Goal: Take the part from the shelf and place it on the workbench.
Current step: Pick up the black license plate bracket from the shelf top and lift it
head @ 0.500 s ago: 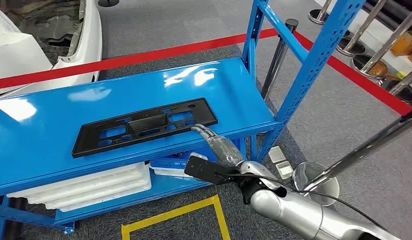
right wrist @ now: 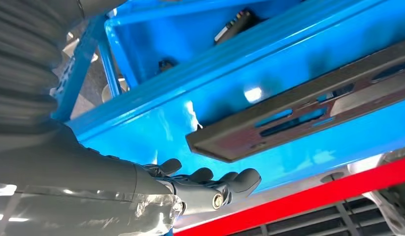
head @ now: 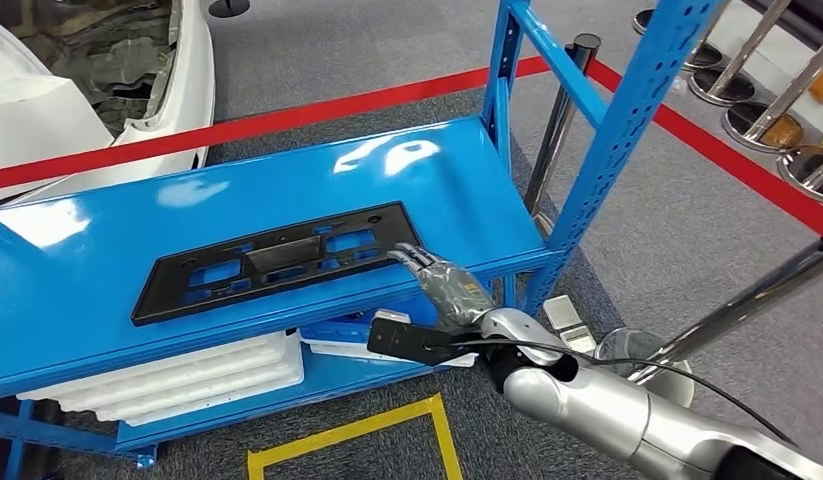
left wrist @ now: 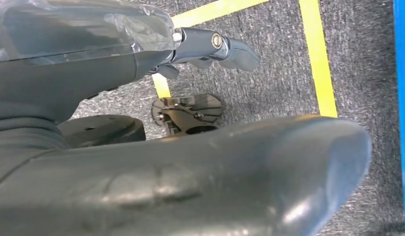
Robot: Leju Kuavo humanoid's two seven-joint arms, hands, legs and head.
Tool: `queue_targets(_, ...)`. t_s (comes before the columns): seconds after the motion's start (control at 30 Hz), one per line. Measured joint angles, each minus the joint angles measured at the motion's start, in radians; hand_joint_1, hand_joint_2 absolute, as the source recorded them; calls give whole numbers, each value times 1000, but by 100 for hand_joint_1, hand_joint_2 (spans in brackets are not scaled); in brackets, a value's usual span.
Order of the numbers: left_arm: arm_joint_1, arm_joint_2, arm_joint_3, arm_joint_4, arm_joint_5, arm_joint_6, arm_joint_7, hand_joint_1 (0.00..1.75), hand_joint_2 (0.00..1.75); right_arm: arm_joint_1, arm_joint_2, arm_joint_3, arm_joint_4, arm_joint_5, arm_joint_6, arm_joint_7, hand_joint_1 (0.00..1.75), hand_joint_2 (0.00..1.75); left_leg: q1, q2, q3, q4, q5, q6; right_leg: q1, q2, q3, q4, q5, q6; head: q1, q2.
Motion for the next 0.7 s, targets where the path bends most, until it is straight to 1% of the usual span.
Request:
queue_targets(0.03,0,0,0,0,-1,-1,0,0,0,-3,0,4,4,0,4,3,0,175,1,0,-35,69,-28,-3,0,-1,2,0,-2,-3,-6,0)
queue_targets(0.07,1,0,0,0,-2,-1,1,0,0,-5,0,8,8,1,7,6,0,175,2,0,-68,128,-47,-5,1,-2,5,0,-5,-5,-10,0)
queue_targets(0.1,2,0,0,0,-3,-2,2,0,0,-5,-1,11,12,1,9,9,0,175,3,0,-90,160,-48,-5,1,-2,7,1,-7,-6,-12,0)
queue_targets(0.13,2,0,0,0,-4,-2,3,0,0,-6,-2,14,15,0,11,11,0,175,3,0,-91,151,-28,-4,1,-2,11,1,-10,-6,-14,0)
queue_targets(0.17,2,0,0,0,-4,-3,3,0,0,-8,-2,16,18,-4,13,13,0,175,3,0,-75,104,10,-2,1,-1,17,1,-14,-5,-15,0)
queue_targets(0.2,1,0,0,0,-5,-4,4,0,0,-10,-3,18,20,-9,15,13,0,175,2,0,-47,32,53,2,1,0,22,1,-18,-2,-18,0)
queue_targets(0.23,1,0,0,0,-6,-5,4,0,0,-13,-4,19,23,-14,17,14,0,175,1,-1,-20,-33,85,7,2,1,26,2,-22,1,-20,0)
queue_targets(0.27,0,0,0,0,-6,-6,5,0,0,-17,-5,20,25,-20,19,14,0,175,-1,-1,-1,-83,103,12,3,2,28,3,-25,4,-21,0)
queue_targets(0.3,0,0,0,0,-7,-7,6,0,0,-19,-6,21,26,-23,21,14,0,175,-3,-2,7,-109,107,15,4,3,27,3,-27,8,-22,0)
queue_targets(0.37,-1,0,0,0,-8,-9,8,0,0,-24,-8,25,29,-26,23,14,0,175,-6,-2,9,-119,103,23,4,3,26,0,-26,18,-22,0)
queue_targets(0.4,0,0,0,0,-8,-10,8,0,0,-25,-10,27,30,-26,24,14,0,175,-4,-1,12,-123,104,27,3,3,27,1,-30,23,-22,0)
queue_targets(0.43,-1,0,0,0,-8,-11,8,0,0,-27,-11,29,31,-26,24,14,0,175,-2,-1,16,-128,105,33,3,2,24,13,-40,28,-21,0)
queue_targets(0.47,-2,0,0,0,-8,-12,8,0,0,-30,-13,31,31,-26,24,14,0,175,1,0,20,-134,106,39,2,1,11,45,-59,33,-18,0)
queue_targets(0.5,-3,0,0,0,-9,-12,8,0,0,-33,-15,32,32,-27,26,15,0,175,1,1,23,-137,106,43,1,1,-14,98,-86,37,-14,0)
queue_targets(0.53,-4,0,0,0,-9,-13,9,0,0,-35,-16,34,33,-30,29,15,0,175,1,1,24,-138,104,47,1,1,-48,165,-115,40,-10,0)
queue_targets(0.57,-5,0,0,0,-9,-13,9,0,0,-36,-17,36,35,-34,32,15,0,175,1,1,25,-137,103,49,1,1,-85,230,-137,42,-7,0)
queue_targets(0.6,-4,0,0,0,-9,-14,10,0,0,-36,-18,39,37,-39,36,15,0,175,0,1,26,-137,101,50,1,1,-111,272,-143,44,-4,0)
queue_targets(0.63,-4,0,0,0,-9,-14,11,0,0,-37,-19,43,39,-44,39,15,0,175,0,0,28,-136,99,50,0,1,-122,279,-129,44,-1,0)
queue_targets(0.67,-4,0,0,0,-8,-14,11,0,0,-39,-20,47,40,-47,42,15,0,175,0,-1,32,-135,96,50,0,0,-111,242,-94,43,3,0)
queue_targets(0.7,-3,0,0,0,-8,-13,12,0,0,-43,-20,51,41,-49,44,14,0,175,1,-1,36,-133,92,47,0,0,-85,174,-50,41,8,0)
